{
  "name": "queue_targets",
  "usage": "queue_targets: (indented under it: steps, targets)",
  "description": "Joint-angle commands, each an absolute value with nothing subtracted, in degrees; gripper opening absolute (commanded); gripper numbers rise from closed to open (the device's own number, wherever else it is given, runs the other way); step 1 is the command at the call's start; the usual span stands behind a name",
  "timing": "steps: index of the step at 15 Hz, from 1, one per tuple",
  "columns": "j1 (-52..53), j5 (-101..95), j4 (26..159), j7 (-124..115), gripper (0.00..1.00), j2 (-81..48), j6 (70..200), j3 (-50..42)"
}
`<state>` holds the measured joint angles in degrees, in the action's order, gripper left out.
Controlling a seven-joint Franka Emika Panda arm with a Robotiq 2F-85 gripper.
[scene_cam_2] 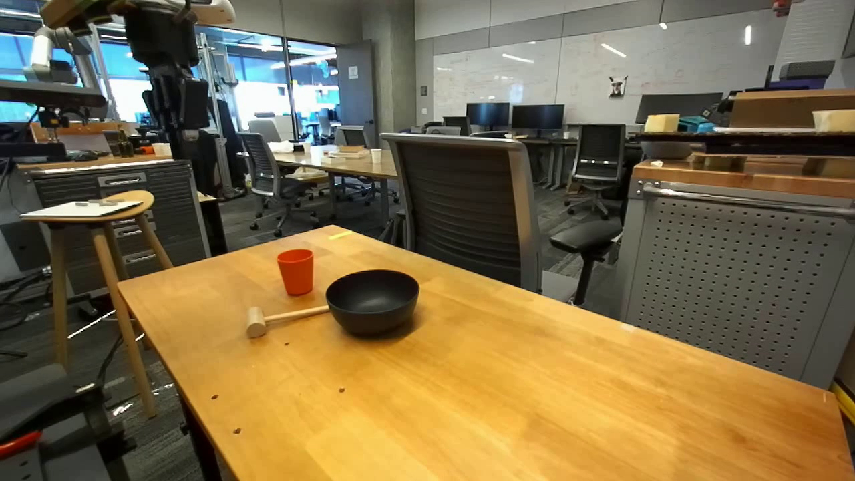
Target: Put the orange cup inside the black bowl
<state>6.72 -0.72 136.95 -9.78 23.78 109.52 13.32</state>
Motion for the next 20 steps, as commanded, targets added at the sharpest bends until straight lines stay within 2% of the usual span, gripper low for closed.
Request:
queue_targets:
  steps: [1, 8, 9, 10, 12, 13, 20]
  targets:
    - [7.2, -3.3, 131.6, -10.5, 0.01, 17.5, 108.0, 13.9]
    - [8.4, -9.5, 119.7, -10.8, 0.02, 2.0, 107.2, 15.0]
    - [8.8, -10.2, 117.6, -10.6, 0.06, -0.4, 107.1, 15.0]
    - [9.4, -11.1, 115.1, -10.7, 0.29, -3.2, 107.0, 14.9]
    - [10.7, -12.8, 109.6, -10.4, 0.32, -9.3, 106.4, 14.5]
    - [11.3, -13.2, 107.1, -10.0, 0.38, -11.9, 106.3, 14.2]
    - [14.7, -12.7, 92.1, -7.2, 0.92, -28.3, 103.5, 11.3]
